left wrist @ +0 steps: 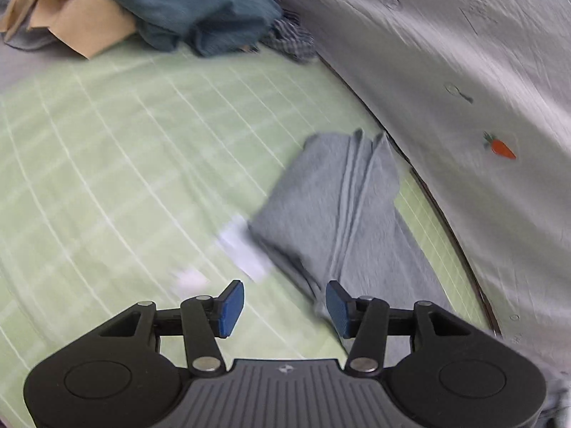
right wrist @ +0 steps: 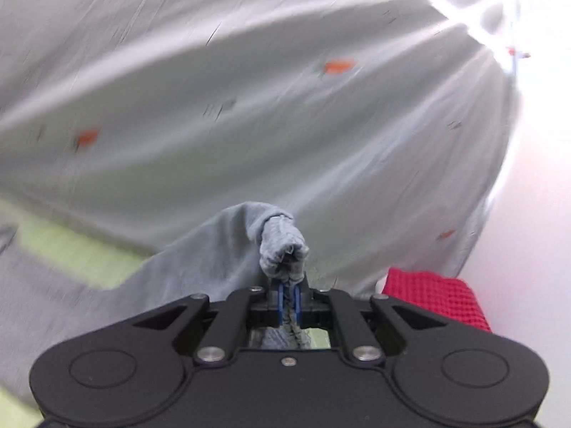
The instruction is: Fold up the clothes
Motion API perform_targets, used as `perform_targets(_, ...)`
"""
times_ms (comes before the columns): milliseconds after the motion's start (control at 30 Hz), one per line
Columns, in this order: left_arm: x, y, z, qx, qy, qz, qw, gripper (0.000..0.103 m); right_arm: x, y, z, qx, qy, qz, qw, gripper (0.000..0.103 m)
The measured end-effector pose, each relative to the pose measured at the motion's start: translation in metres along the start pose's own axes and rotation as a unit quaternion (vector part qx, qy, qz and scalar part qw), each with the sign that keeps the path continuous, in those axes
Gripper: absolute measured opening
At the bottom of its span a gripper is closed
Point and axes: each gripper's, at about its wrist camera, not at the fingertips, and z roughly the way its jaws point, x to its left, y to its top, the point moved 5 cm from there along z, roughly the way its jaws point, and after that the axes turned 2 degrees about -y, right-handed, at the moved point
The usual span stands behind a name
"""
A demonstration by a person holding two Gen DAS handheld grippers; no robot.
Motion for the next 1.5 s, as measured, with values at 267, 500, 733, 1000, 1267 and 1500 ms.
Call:
perform_targets(267, -0.060, -0.034, 0.041, 0.021, -0.004, 0.048, 0.9986, 0.056, -0.012, -0.070, 0.015, 0.095, 0.100, 0.108, 0.985, 0.007)
perform_targets(500, -0.100, -0.030, 0.072, 0.036, 0.019, 0.125, 0.9913, 0.056, 0.050, -0.123, 0.021, 0.207, 0.207, 0.056, 0.955, 0.009)
perform_targets(733, -0.114, -0.005, 0.091, 0.040, 0.039, 0.165, 0.9848, 0.056, 0.026, -0.106, 0.023, 0.189, 0.189, 0.211, 0.940, 0.040)
perform_targets(1000, -0.127, 0.036, 0.120, 0.031, 0.056, 0.186, 0.9804, 0.057, 0.006, -0.072, 0.066, 0.166, 0.138, 0.305, 0.927, 0.053)
perform_targets(1267, -0.146, 0.065, 0.158, 0.011, 0.060, 0.220, 0.9736, 0.056, 0.037, -0.066, 0.140, 0.211, 0.106, 0.280, 0.930, 0.053)
perform_targets(1500, -0.160, 0.078, 0.177, -0.002, 0.067, 0.254, 0.9650, 0.055, 0.060, -0.062, 0.170, 0.231, 0.121, 0.245, 0.934, 0.053)
